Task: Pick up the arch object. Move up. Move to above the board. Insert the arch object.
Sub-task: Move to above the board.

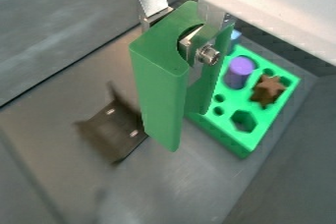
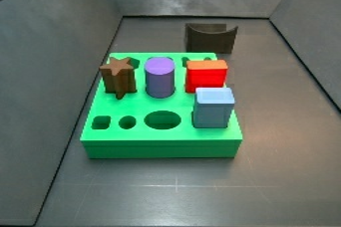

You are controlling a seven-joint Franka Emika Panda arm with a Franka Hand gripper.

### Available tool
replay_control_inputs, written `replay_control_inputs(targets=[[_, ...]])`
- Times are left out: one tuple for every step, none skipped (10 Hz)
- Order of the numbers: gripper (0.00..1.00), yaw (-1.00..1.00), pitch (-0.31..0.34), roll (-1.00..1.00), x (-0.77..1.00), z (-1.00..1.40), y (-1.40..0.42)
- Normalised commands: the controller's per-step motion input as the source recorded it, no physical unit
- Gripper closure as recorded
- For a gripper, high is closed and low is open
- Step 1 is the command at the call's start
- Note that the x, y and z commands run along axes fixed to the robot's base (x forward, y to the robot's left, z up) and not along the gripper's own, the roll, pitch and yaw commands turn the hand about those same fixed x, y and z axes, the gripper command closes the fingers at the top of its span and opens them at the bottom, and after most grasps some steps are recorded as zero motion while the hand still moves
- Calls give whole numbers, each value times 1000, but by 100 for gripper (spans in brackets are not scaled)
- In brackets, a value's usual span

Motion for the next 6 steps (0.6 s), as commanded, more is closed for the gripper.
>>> replay_control_inputs(targets=[[100, 0, 84, -13, 55, 34, -1000], [100, 0, 63, -23, 57, 36, -1000], [100, 0, 59, -14, 58, 38, -1000], [100, 5, 63, -13, 64, 44, -1000], [100, 10, 70, -2, 69, 46, -1000], [100, 11, 79, -1, 79, 47, -1000]])
